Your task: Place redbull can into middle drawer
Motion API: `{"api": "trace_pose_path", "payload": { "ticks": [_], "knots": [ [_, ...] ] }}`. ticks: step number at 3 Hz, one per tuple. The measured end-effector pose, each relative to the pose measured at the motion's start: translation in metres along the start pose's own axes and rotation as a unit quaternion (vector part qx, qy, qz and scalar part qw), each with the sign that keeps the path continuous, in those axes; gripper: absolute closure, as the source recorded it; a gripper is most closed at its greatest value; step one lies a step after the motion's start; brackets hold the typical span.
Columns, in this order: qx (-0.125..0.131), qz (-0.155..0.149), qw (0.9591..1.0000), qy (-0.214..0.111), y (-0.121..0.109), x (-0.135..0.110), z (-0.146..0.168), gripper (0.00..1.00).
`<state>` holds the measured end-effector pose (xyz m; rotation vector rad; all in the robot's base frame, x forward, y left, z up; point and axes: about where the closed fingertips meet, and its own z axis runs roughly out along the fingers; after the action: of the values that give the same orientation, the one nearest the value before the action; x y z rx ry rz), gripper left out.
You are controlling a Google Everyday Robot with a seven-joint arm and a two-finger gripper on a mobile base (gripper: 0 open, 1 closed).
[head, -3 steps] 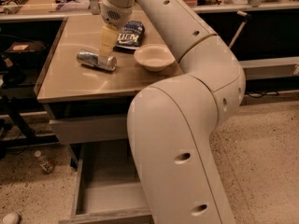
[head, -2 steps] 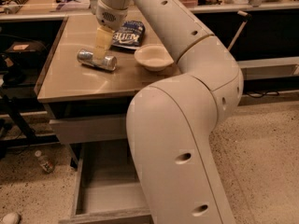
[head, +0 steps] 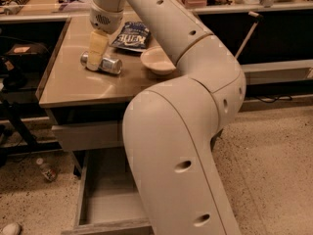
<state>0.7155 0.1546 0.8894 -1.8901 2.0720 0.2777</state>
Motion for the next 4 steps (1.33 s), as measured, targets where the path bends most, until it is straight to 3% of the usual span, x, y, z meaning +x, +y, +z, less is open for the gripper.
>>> {"api": "trace_pose_path", "payload": {
  "ticks": [2, 4],
  "knots": [
    [0.004, 0.023, 0.9995, 0.020, -0.013, 0.003, 0.018, 0.00],
    [-0.006, 0.056, 0.9974, 0.044, -0.028, 0.022, 0.051, 0.00]
  ]
}}
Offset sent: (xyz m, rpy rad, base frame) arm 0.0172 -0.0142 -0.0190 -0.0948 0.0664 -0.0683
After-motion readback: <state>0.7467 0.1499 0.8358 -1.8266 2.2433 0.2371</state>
